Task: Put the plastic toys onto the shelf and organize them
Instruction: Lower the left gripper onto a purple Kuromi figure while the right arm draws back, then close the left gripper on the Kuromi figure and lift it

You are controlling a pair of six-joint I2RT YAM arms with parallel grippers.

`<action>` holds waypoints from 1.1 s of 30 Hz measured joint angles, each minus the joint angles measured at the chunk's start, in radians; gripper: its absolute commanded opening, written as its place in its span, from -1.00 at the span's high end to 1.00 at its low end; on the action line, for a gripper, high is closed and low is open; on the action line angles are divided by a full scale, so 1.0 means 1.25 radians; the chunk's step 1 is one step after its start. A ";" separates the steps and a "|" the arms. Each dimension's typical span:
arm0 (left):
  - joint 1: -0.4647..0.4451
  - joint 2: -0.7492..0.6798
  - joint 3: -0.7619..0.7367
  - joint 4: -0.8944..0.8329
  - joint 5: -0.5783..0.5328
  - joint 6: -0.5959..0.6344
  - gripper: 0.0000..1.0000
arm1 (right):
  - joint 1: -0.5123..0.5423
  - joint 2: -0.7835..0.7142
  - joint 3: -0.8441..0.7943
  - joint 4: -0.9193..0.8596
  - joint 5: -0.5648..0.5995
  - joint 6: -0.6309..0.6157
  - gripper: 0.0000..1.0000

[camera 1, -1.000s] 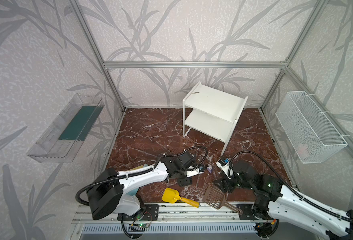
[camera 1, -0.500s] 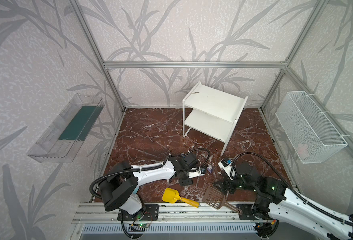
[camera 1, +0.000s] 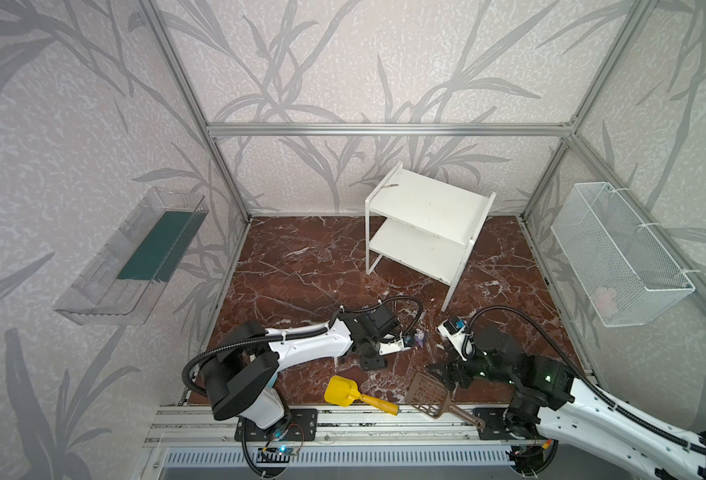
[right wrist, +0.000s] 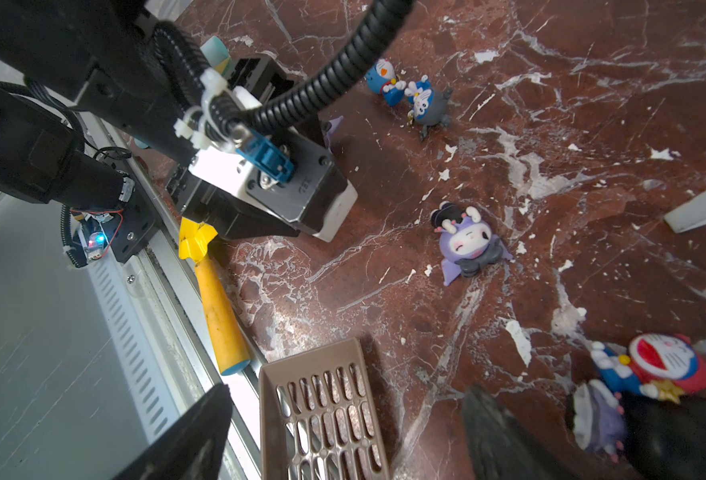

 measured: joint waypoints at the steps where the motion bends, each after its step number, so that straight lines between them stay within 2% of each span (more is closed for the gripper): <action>1: 0.000 0.000 0.002 -0.005 -0.002 0.003 -0.29 | 0.000 0.000 0.000 0.000 0.000 0.000 -0.74; 11: 0.000 0.005 0.034 -0.041 -0.017 0.028 -0.19 | 0.000 -0.015 -0.009 0.001 0.005 0.000 -0.74; 21: 0.001 0.023 0.051 -0.069 -0.015 0.052 -0.20 | 0.000 -0.017 -0.014 0.002 0.006 0.000 -0.74; 30: 0.002 0.038 0.063 -0.089 0.005 0.064 -0.05 | 0.000 -0.018 -0.015 0.002 0.006 0.000 -0.74; 33: 0.002 0.042 0.067 -0.089 0.009 0.064 0.10 | 0.000 -0.018 -0.016 0.003 0.006 0.000 -0.74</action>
